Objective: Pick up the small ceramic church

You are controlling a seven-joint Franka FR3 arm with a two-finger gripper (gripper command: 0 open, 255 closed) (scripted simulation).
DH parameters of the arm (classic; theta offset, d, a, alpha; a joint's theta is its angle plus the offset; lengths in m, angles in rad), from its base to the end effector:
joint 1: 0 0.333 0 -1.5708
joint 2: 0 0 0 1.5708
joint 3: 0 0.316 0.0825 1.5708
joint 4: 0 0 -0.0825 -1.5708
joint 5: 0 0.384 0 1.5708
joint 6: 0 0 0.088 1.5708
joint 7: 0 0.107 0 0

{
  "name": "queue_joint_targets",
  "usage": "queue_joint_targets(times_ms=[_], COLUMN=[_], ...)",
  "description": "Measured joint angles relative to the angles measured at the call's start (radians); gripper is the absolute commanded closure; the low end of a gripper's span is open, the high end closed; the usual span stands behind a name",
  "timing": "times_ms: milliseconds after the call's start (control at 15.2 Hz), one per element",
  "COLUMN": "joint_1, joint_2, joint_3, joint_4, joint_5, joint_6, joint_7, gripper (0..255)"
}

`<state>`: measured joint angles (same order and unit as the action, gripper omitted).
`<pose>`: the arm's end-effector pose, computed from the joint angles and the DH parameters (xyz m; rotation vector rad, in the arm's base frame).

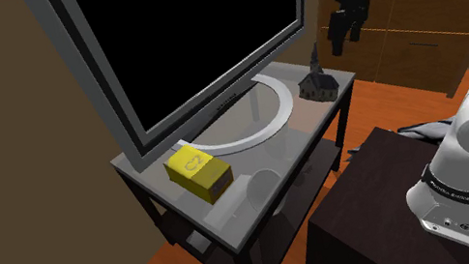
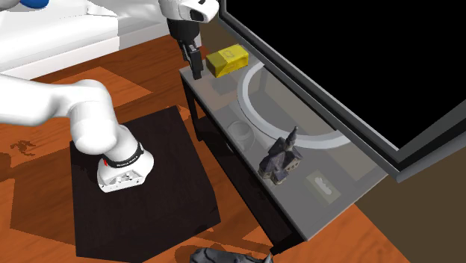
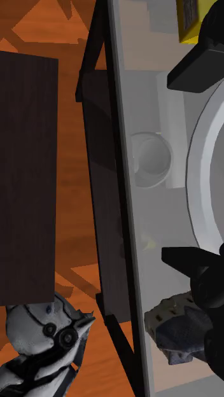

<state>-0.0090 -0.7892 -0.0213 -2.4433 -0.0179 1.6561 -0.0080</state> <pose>0.3114 -0.0126 0.5575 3.1388 -0.0228 0.0029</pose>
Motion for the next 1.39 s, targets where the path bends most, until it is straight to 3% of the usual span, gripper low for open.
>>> queue_joint_targets(times_ms=[198,660,1386], joint_1=[-0.013,-0.076,-0.159], joint_2=[0.027,0.201,0.518], joint_3=[-0.011,-0.058,-0.153], joint_4=[0.002,0.021,0.167], joint_5=[-0.009,-0.039,-0.047], joint_6=[0.036,0.260,0.548], joint_7=[0.004,0.047,0.097], gripper=[0,0,0])
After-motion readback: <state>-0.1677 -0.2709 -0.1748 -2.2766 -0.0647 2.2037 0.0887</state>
